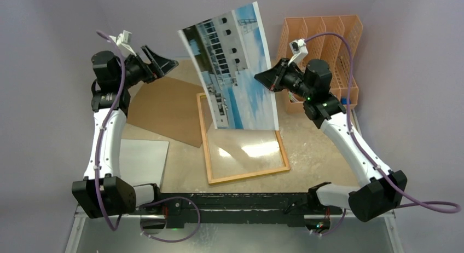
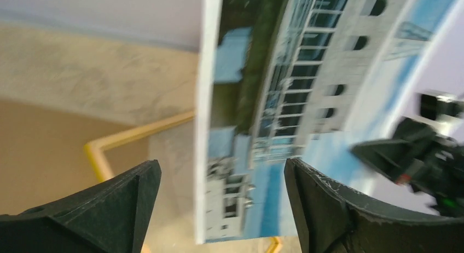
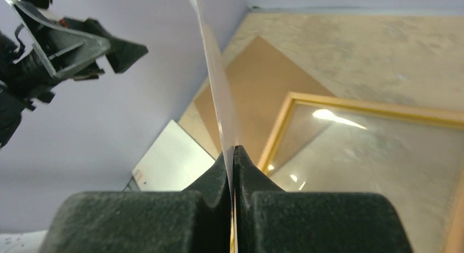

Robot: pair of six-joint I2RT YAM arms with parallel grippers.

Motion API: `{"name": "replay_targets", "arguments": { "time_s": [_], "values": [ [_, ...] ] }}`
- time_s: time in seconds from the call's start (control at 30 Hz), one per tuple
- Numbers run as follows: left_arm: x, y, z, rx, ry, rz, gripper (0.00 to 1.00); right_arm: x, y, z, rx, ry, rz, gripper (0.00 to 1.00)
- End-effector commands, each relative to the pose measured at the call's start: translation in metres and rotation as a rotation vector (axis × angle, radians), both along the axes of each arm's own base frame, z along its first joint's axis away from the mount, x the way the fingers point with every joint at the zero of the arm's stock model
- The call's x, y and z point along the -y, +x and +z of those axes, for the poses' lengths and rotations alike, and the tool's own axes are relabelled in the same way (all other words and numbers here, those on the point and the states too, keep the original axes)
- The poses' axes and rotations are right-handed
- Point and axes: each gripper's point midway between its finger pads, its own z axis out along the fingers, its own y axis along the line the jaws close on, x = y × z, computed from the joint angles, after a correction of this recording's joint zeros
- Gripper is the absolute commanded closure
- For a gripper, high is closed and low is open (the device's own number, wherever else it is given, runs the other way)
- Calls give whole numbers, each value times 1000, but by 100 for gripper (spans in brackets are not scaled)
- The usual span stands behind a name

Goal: Put the photo into the frame
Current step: Turn over the photo from the photo frame.

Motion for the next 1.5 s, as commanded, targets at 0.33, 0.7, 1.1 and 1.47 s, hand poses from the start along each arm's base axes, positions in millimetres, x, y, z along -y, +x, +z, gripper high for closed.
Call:
{"name": "replay_targets", "arguments": {
  "time_s": [0.33, 0.7, 1.1, 1.47],
  "values": [
    [-15, -10, -143, -314, 78, 151, 12, 65, -25, -30, -217, -397, -210, 100],
    [5, -12, -199, -432, 83, 141, 14, 25, -42, -61, -316, -674, -124, 100],
    [1, -13, -227, -506, 109, 164, 19, 53, -29, -81, -404, -801, -299, 100],
    [4, -14, -234, -531, 98, 149, 21, 65, -28, -96, -467, -912, -333, 100]
  ]
}}
